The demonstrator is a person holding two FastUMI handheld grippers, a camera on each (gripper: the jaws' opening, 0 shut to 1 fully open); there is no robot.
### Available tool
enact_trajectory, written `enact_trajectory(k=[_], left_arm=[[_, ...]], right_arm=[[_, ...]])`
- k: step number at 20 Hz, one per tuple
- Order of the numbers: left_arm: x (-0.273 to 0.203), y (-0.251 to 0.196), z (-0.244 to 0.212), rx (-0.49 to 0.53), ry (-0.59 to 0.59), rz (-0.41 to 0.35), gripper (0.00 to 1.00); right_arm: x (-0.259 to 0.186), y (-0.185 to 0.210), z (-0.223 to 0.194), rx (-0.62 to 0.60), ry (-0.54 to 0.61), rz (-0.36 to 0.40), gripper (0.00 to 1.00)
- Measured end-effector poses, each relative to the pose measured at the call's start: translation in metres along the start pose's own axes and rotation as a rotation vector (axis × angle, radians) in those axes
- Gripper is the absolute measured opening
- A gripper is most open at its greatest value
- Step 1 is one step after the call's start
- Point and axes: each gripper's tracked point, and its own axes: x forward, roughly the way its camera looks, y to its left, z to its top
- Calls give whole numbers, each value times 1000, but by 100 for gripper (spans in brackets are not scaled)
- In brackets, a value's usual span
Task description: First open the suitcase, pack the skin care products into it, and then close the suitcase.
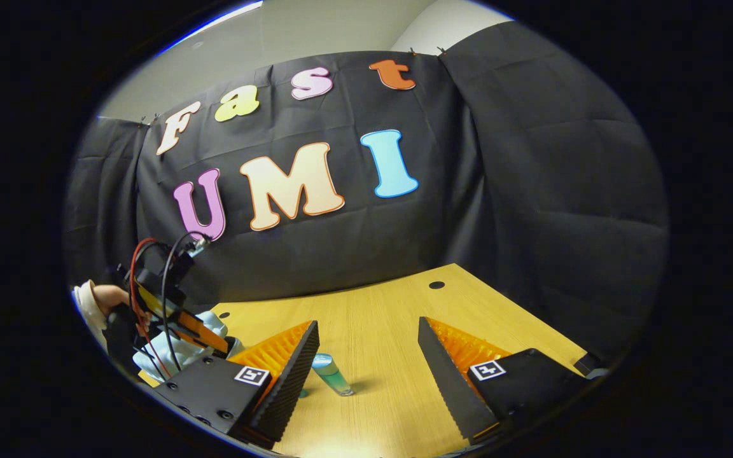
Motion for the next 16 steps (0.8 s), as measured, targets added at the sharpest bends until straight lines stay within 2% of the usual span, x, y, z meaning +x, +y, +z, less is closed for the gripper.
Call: enact_trajectory(k=[7,12,16], left_arm=[[-66,16,32,1,-124,-20,8],[-115,62,55,-28,-254,62,8],[-155,106,64,-67,-312,121,7]], right_arm=[[5,29,-14,9,29,64,98],[8,51,0,5,-8,114,98],[11,64,0,3,-2,141,98]])
